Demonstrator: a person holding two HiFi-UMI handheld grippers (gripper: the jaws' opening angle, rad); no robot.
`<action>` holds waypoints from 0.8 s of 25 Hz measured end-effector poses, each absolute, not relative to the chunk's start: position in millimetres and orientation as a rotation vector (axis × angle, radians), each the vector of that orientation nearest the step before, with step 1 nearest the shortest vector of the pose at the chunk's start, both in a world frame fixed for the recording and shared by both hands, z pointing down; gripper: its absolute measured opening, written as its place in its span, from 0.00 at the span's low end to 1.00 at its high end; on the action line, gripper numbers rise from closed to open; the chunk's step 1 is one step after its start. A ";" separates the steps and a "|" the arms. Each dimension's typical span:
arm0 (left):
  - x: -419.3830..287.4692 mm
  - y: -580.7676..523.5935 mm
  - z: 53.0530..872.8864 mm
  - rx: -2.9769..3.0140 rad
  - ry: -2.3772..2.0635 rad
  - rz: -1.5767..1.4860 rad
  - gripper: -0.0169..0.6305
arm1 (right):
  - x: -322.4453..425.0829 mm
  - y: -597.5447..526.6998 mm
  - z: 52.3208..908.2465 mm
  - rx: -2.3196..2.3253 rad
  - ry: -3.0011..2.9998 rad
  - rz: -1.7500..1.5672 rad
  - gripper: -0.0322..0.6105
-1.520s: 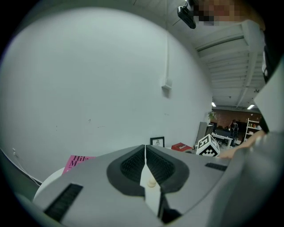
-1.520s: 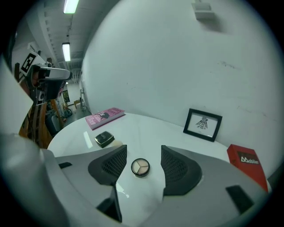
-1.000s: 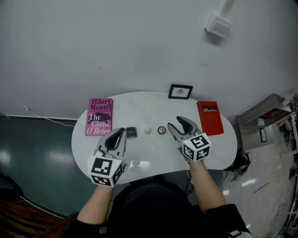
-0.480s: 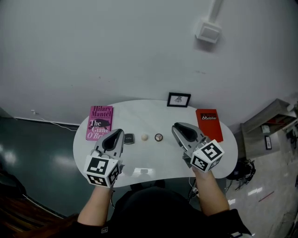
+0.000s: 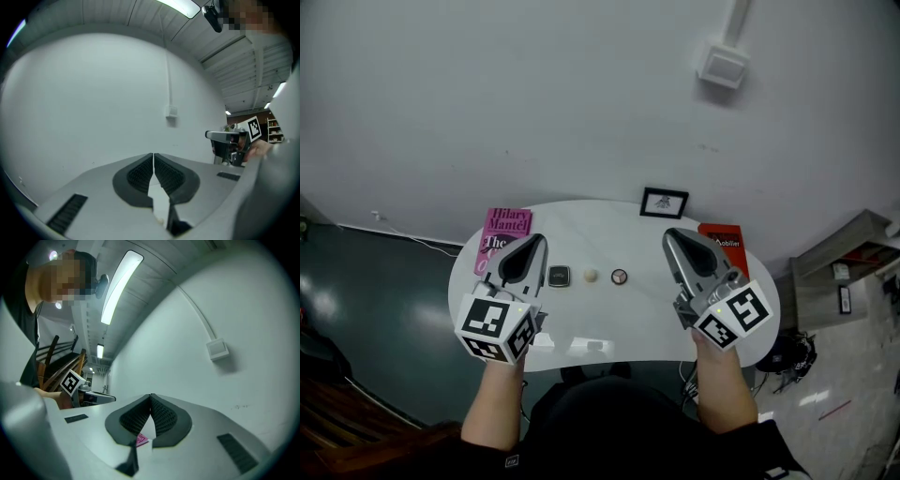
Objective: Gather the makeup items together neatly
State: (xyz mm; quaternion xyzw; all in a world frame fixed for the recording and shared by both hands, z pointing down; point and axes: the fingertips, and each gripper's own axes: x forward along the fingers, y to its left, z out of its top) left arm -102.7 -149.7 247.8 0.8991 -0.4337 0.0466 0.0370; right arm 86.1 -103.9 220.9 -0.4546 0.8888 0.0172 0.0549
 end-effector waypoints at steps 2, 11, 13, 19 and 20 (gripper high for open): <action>-106.6 -146.9 247.3 2.745 -1.363 0.137 0.06 | 84.1 -101.7 214.8 -1.359 2.711 0.090 0.11; -124.8 -152.8 257.0 2.700 -1.464 0.153 0.05 | 94.7 -107.3 228.9 -1.391 2.703 0.047 0.10; -123.2 -151.8 259.7 2.695 -1.458 0.160 0.05 | 97.5 -108.0 230.9 -1.402 2.699 0.042 0.10; -116.4 -146.0 263.8 2.706 -1.430 0.172 0.05 | 102.6 -106.2 233.0 -1.422 2.692 0.040 0.10; -115.7 -146.0 264.0 2.707 -1.426 0.173 0.06 | 103.0 -105.8 233.6 -1.424 2.692 0.038 0.10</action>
